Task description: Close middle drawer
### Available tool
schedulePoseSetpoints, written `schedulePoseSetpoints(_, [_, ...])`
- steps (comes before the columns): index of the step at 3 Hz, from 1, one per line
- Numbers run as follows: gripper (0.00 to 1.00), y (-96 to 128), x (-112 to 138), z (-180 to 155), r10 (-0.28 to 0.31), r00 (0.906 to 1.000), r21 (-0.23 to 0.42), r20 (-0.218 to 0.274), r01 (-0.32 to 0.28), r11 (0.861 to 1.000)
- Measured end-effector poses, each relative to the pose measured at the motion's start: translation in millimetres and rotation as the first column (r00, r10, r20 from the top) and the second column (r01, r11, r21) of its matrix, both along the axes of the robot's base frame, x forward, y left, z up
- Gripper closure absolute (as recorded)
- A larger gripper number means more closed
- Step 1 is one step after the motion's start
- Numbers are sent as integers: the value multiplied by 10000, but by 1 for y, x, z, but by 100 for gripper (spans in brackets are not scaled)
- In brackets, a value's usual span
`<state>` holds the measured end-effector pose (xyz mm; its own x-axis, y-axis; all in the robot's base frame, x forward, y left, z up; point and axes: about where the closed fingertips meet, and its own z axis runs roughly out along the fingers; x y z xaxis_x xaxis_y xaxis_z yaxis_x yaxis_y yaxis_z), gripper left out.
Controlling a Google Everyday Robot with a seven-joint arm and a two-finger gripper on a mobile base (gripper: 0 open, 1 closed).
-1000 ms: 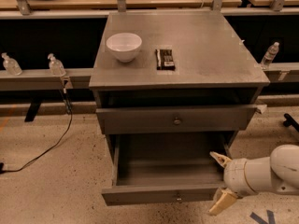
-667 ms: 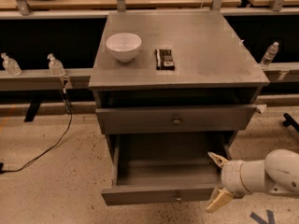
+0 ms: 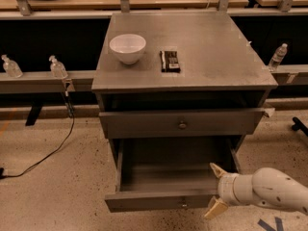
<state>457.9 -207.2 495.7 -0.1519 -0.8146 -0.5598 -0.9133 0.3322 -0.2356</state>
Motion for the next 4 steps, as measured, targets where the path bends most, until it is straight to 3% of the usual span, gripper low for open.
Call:
schedulePoseSetpoints(1, [0, -2, 12, -3, -352, 9986, -139, 406, 358, 9993])
schedulePoseSetpoints(2, [0, -2, 12, -3, -350, 9986, -138, 406, 355, 9993])
schedulePoseSetpoints(4, [0, -1, 34, -56, -465, 9965, -685, 693, 512, 9963])
